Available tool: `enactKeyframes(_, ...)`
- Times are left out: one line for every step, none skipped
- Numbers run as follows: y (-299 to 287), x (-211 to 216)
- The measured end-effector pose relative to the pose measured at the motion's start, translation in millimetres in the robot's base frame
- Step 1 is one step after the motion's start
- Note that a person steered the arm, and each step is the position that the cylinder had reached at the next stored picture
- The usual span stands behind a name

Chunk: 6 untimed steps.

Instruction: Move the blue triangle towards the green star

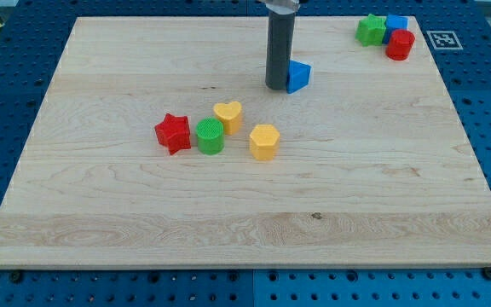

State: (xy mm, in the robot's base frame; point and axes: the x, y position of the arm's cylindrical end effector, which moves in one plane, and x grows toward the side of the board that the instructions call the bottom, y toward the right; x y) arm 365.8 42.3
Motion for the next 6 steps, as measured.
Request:
enactKeyframes(7,19)
enactKeyframes(6,16)
enactKeyframes(-19,10)
enactKeyframes(-17,-3)
enactKeyframes(12,-8)
enactKeyframes(43,-8)
